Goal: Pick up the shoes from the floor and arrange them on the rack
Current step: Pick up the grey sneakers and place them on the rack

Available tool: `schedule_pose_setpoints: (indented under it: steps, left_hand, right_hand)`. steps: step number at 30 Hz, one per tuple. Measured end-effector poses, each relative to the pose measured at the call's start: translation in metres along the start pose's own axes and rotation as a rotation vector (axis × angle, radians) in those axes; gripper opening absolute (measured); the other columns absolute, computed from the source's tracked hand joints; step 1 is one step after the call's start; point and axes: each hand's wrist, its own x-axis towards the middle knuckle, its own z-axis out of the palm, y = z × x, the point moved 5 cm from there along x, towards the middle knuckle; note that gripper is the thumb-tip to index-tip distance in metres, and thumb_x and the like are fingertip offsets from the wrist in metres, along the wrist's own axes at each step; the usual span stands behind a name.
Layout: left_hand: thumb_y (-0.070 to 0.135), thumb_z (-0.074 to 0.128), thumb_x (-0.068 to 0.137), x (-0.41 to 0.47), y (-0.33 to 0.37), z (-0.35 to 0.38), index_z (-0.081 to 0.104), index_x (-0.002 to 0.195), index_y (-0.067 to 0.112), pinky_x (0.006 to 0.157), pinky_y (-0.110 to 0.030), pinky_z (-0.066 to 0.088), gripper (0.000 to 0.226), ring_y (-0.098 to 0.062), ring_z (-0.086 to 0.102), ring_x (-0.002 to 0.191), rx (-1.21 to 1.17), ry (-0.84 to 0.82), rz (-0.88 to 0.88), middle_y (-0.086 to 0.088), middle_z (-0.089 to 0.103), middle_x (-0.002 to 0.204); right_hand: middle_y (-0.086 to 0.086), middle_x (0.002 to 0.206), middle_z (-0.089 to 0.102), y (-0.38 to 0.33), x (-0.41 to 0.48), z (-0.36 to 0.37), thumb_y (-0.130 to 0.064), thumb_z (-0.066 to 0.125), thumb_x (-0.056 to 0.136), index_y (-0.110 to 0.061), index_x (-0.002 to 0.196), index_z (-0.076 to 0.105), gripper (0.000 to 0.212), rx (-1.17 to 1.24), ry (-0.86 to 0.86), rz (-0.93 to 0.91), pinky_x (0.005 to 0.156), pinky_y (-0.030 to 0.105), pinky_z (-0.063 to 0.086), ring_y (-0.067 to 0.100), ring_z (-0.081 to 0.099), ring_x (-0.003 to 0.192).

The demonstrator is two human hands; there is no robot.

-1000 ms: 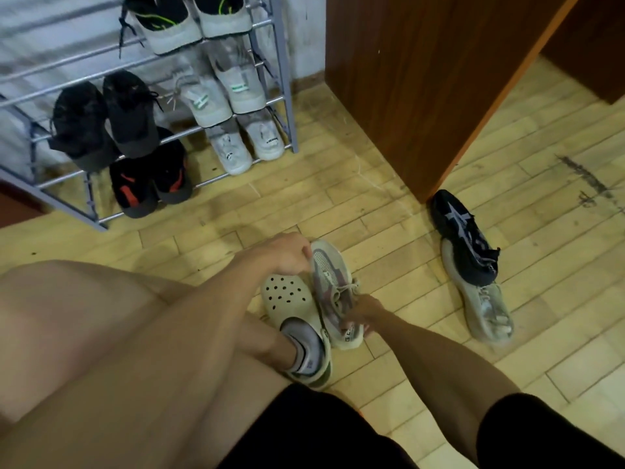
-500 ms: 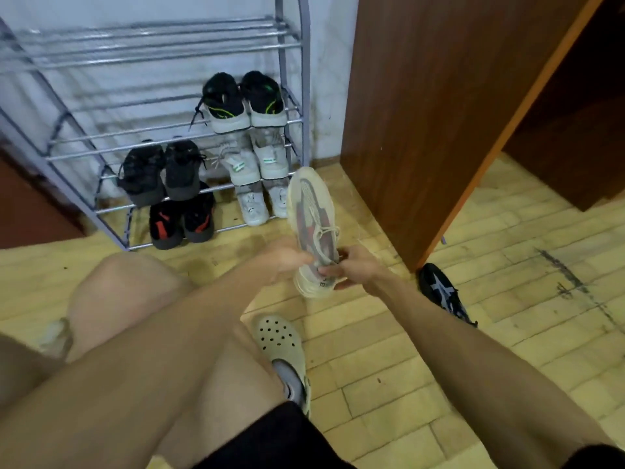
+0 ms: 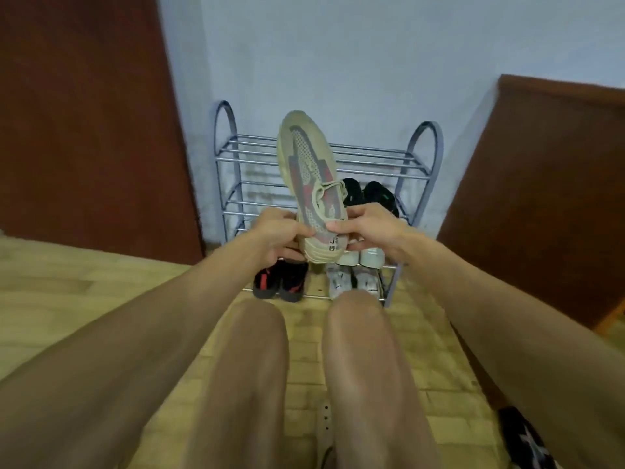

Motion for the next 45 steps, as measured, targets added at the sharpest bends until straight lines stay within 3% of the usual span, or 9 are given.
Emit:
schedule_pose_setpoints:
  steps: [5,8,13,17,21,24,28,34,45]
  left_hand:
    - [-0.007,0.058,0.087,-0.011,-0.031,-0.083,0.058,0.118,-0.001,0.084,-0.049,0.055,0.032,-0.031,0.065,0.092,-0.168,0.056,-0.078,-0.015,0.067,0.103]
    - [0.0,0.065,0.084,-0.014,-0.07,-0.132,0.061,0.118,-0.001,0.071,-0.04,0.059,0.034,-0.03,0.067,0.085,-0.188,0.138,-0.134,-0.015,0.069,0.106]
    - [0.021,0.069,0.085,-0.021,-0.143,-0.193,0.063,0.116,0.008,0.081,-0.036,0.056,0.034,-0.023,0.065,0.092,-0.135,0.188,-0.246,-0.005,0.067,0.104]
    - [0.023,0.066,0.088,-0.027,-0.207,-0.239,0.063,0.109,0.006,0.082,-0.036,0.054,0.028,-0.025,0.066,0.09,-0.178,0.321,-0.316,-0.011,0.064,0.108]
    - [0.017,0.063,0.087,-0.047,-0.276,-0.273,0.064,0.1,0.009,0.067,-0.025,0.05,0.015,-0.018,0.061,0.074,-0.097,0.428,-0.464,-0.011,0.062,0.096]
    - [0.019,0.063,0.086,-0.07,-0.328,-0.292,0.061,0.089,0.014,0.074,-0.029,0.047,0.006,-0.023,0.057,0.083,0.044,0.466,-0.596,-0.01,0.06,0.094]
    - [0.021,0.063,0.088,-0.098,-0.402,-0.301,0.061,0.115,0.01,0.079,-0.032,0.046,0.029,-0.024,0.058,0.096,0.145,0.467,-0.777,-0.01,0.058,0.108]
    - [0.028,0.065,0.087,-0.152,-0.493,-0.292,0.024,0.15,0.006,0.108,-0.041,0.037,0.079,-0.033,0.036,0.136,0.115,0.584,-1.036,-0.016,0.031,0.152]
    - [0.027,0.074,0.081,-0.159,-0.498,-0.247,0.054,0.128,-0.002,0.074,-0.03,0.046,0.059,-0.023,0.054,0.092,0.03,0.529,-0.994,-0.01,0.061,0.108]
  right_hand:
    - [0.003,0.096,0.074,-0.036,0.036,0.087,-0.019,0.08,0.076,-0.013,0.11,0.068,0.037,-0.136,-0.127,0.013,0.064,0.03,0.06,0.019,0.07,0.085]
    - [0.005,0.097,0.074,-0.033,0.053,0.146,-0.011,0.079,0.075,-0.014,0.104,0.069,0.03,-0.165,-0.167,0.036,0.079,0.04,0.06,0.023,0.071,0.094]
    - [0.012,0.103,0.074,0.003,0.079,0.233,-0.01,0.083,0.07,-0.008,0.112,0.07,0.044,-0.177,-0.223,0.142,0.08,0.05,0.059,0.029,0.072,0.095]
    - [0.0,0.081,0.07,0.038,0.093,0.285,-0.005,0.079,0.074,-0.01,0.105,0.072,0.033,-0.177,-0.281,0.229,0.063,0.03,0.056,0.016,0.065,0.077]
    - [0.005,0.095,0.072,0.073,0.1,0.332,-0.007,0.081,0.071,-0.012,0.102,0.072,0.033,-0.147,-0.295,0.32,0.075,0.037,0.058,0.023,0.068,0.091]
    - [0.013,0.094,0.072,0.097,0.099,0.366,-0.005,0.085,0.064,-0.007,0.092,0.07,0.032,-0.085,-0.276,0.412,0.057,0.033,0.056,0.027,0.069,0.084]
    - [0.013,0.094,0.074,0.132,0.086,0.404,-0.006,0.087,0.06,-0.003,0.096,0.072,0.04,-0.062,-0.343,0.51,0.062,0.034,0.059,0.026,0.071,0.084]
    - [0.008,0.096,0.075,0.171,0.074,0.413,-0.006,0.086,0.061,-0.01,0.097,0.075,0.037,-0.21,-0.431,0.481,0.071,0.034,0.059,0.023,0.071,0.087]
    - [0.015,0.096,0.075,0.18,0.048,0.401,-0.005,0.086,0.063,-0.004,0.099,0.072,0.039,-0.182,-0.429,0.542,0.069,0.037,0.06,0.026,0.072,0.082]
